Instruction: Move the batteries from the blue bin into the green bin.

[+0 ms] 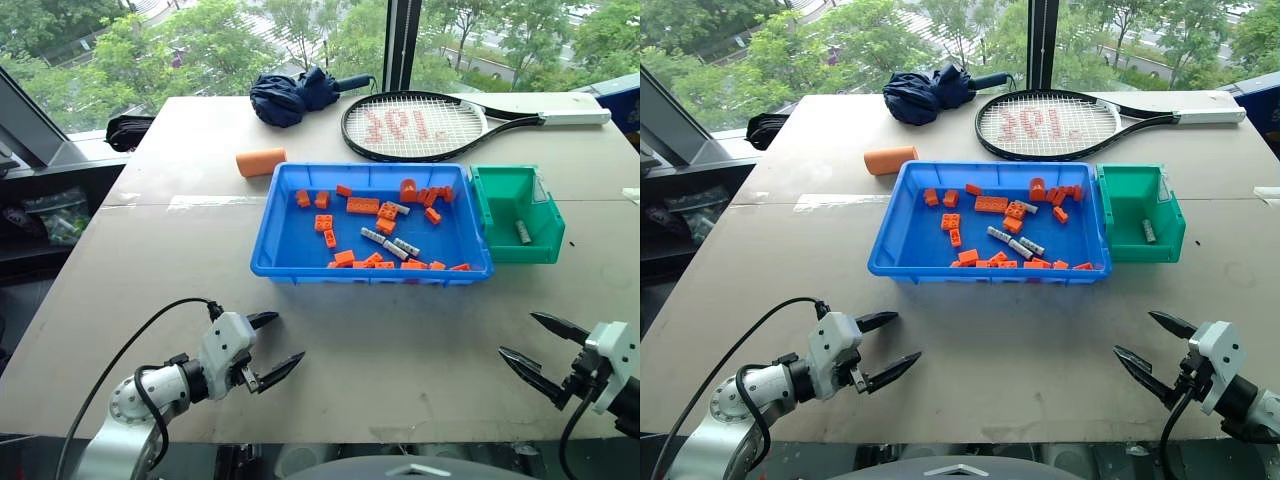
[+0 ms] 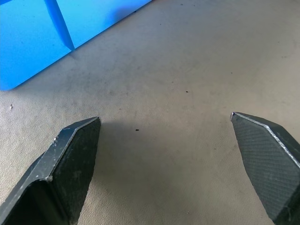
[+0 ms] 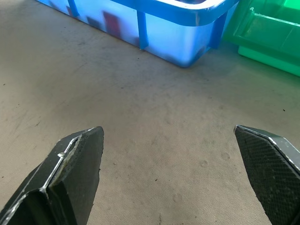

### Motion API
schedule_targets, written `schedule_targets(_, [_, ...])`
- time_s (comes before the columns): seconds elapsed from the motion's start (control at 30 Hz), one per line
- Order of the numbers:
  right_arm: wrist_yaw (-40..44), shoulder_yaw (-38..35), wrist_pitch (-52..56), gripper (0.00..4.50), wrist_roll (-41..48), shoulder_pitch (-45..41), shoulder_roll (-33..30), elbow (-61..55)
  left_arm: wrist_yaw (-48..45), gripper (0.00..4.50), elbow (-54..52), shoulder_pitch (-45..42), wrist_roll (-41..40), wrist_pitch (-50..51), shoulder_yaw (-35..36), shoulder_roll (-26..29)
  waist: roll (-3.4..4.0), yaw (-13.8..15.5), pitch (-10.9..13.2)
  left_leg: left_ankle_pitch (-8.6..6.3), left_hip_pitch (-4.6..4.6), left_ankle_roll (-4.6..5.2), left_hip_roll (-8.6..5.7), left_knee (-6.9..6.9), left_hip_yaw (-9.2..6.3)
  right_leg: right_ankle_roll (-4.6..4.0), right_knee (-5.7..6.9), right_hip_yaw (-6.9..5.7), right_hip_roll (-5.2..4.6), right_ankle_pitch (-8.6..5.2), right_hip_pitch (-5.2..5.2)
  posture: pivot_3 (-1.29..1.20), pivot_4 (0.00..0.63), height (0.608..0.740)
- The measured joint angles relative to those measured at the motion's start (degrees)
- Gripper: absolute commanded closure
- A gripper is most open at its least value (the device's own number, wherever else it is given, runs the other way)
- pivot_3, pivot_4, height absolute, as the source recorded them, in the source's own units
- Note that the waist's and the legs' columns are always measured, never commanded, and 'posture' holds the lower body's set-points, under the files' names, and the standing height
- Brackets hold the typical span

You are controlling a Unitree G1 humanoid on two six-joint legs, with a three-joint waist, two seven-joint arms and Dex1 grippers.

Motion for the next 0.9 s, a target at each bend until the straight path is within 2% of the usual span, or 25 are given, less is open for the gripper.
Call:
schedule_targets(0.47, [-0.05,0.24,-0.29,0.03,0.77,-1.23,-1.85,1.45,-3.43,0.0,1.59,-2.53,-2.31,-0.62,0.33,2.06,0.0,-0.04,0.0,0.0,0.0,0.0,0.01,0.0,0.0,0.0,-0.01,0.0,0.0,0.0,0.0,0.0,0.15,0.74])
schedule_targets(0.7, [0.05,0.68,5.61,0.03,5.27,-3.19,-5.76,-5.04,-5.59,0.0,1.78,-4.6,-4.68,-0.36,0.92,3.93,0.0,-0.04,0.01,0.0,-0.01,0.0,0.01,0.0,-0.01,0.0,-0.01,-0.01,0.01,0.0,-0.01,0.0,0.15,0.74])
schedule_targets(0.8, [-1.36,1.34,11.31,0.03,9.29,-8.27,-8.4,-8.62,-8.66,0.0,-0.24,-7.22,-10.56,3.32,3.17,6.99,-0.05,-0.12,0.07,0.0,-0.02,0.0,0.03,0.03,-0.01,-0.01,0.01,-0.01,0.02,0.0,-0.03,0.0,0.15,0.74])
schedule_targets(0.83, [-2.96,2.28,14.66,0.03,11.3,-13.42,-10.32,-10.31,-10.29,0.0,-0.73,-10.31,-14.52,6.07,5.14,9.43,-0.05,-0.16,0.07,0.01,-0.01,0.0,0.04,0.06,-0.01,-0.01,0.03,-0.02,0.04,0.0,-0.03,0.0,0.15,0.74])
schedule_targets(0.87, [-3.42,2.47,15.31,0.03,11.7,-14.68,-10.65,-10.73,-10.61,0.0,-0.92,-11.13,-15.35,6.59,5.61,10.05,-0.05,-0.11,0.07,0.01,-0.03,0.0,0.05,0.06,-0.02,-0.01,0.01,-0.04,0.06,0.0,-0.03,0.0,0.15,0.74])
schedule_targets(0.9, [-5.71,4.1,19.16,0.03,12.91,-21.0,-12.09,-11.23,-12.11,0.0,-1.19,-14.39,-18.8,9.58,7.4,12.49,-0.06,-0.15,0.07,0.01,-0.03,0.0,0.05,0.07,-0.02,-0.01,0.02,-0.05,0.06,0.0,-0.02,0.0,0.15,0.74])
